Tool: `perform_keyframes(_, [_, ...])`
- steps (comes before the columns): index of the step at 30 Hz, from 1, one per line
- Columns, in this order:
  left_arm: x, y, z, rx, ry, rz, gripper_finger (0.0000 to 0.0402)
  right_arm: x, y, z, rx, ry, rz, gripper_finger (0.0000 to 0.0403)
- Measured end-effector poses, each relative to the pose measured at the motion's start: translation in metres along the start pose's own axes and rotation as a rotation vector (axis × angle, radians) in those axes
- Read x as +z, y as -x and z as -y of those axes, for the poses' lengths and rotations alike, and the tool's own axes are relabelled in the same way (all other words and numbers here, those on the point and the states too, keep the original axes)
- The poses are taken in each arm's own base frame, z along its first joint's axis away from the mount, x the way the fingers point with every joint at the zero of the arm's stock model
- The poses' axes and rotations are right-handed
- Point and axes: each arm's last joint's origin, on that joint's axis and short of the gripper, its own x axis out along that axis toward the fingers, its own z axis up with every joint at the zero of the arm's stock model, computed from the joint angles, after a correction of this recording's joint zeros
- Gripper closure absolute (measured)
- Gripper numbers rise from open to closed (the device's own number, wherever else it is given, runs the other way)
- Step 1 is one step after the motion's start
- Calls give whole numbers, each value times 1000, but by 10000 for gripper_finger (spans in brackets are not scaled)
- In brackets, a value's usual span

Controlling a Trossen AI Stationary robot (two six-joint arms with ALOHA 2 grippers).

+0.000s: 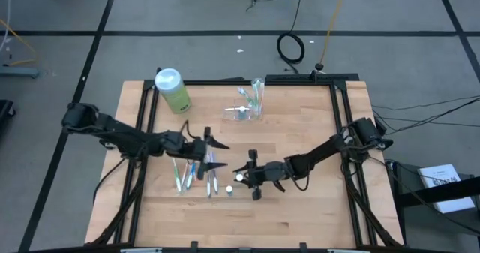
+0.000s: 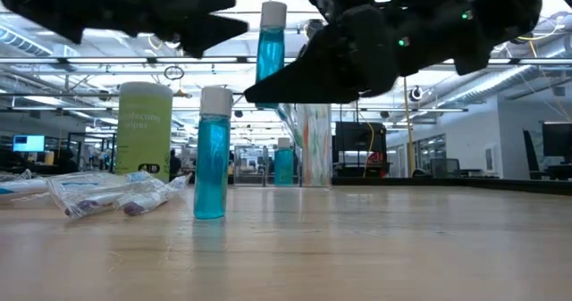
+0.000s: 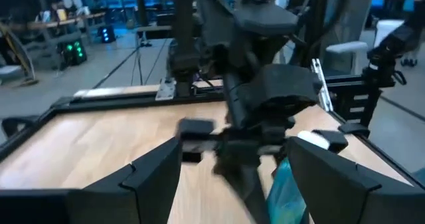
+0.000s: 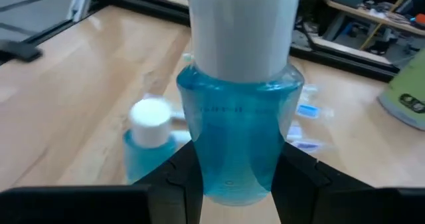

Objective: Pick & Place toothbrushing station
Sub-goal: Put the blue mouthwash into the transparent organizer

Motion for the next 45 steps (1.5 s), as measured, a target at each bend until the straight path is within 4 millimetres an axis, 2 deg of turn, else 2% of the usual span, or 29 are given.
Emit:
perform_keyframes(4, [7,-18,0,11,-7,1,121,-1,-4,16,-46,-15,4,277])
perform_keyframes(8, [9,-27,0,21,-21,0,121,-3,-6,28,-78,-25,2,277])
perform_keyframes(16, [4,-27,1,7,-29,-46,121,-4,-8,41,-112,-35,0,277])
perform_keyframes(30, [3,-27,0,43,-24,-53,125,6,-6,43,-123,-26,80,277])
perform_keyframes(40, [0,-29,2,-25,-21,-57,200,7,-6,43,-125,-29,97,277])
perform_keyframes(45, [2,-29,2,-23,-19,-39,219,7,-6,43,-125,-29,97,277])
